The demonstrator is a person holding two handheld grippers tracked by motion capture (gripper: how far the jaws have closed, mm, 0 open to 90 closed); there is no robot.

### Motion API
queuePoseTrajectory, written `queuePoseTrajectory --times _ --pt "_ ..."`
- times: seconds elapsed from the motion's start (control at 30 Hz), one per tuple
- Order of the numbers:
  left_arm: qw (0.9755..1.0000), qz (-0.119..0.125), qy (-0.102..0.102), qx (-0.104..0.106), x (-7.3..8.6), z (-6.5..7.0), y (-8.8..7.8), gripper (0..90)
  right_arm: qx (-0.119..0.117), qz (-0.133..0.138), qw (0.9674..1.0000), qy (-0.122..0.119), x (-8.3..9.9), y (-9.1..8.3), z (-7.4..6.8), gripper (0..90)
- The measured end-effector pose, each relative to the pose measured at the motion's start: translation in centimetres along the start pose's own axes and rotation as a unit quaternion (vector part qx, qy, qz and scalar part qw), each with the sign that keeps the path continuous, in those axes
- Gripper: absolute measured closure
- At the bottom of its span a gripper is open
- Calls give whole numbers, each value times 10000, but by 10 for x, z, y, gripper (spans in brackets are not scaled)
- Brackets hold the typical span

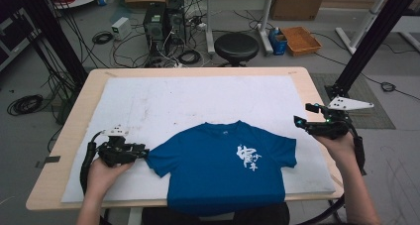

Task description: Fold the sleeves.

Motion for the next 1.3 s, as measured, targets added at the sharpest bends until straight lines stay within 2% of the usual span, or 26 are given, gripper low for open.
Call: queuePoseTrajectory --times 0.23,0.33,0.43,0.57,0.7,0.8,0.93,1.13,1.3 --pt "9999 -93 -67 1 3 2 7 710 -16 -29 10000 -16 1 1 -1 252" --pt "9999 -97 -73 42 3 2 7 791 -24 -20 10000 -37 1 1 -1 252" --pt "9999 22 -84 86 0 4 5 843 -27 -23 10000 -35 1 1 -1 252" --pt "9993 221 -156 265 -12 11 -1 874 -19 -10 10000 -10 0 1 0 252" --pt "9981 344 -284 434 -33 23 -2 874 -11 -14 10000 -5 0 0 0 252" --pt "9953 558 -447 649 -56 36 0 874 -28 -2 10000 -21 -1 0 -1 252" --pt "9912 719 -573 954 -85 60 14 875 -35 28 10000 3 -2 -2 -2 252" --pt "9874 684 -767 1200 -109 85 48 874 -20 55 10000 -8 -3 -4 1 252" --pt "9866 549 -903 1247 -118 97 81 874 8 60 10000 -17 -2 -5 2 252"
Point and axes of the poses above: each handheld gripper's, and its own axes: y roughly forward along the jaws, x roughly out of its underside, z roughly to its right, the point moved 8 cm from there along y, roughly forward along the jaws, and after that the axes turned 11 degrees about y, right-handed, at the moved point
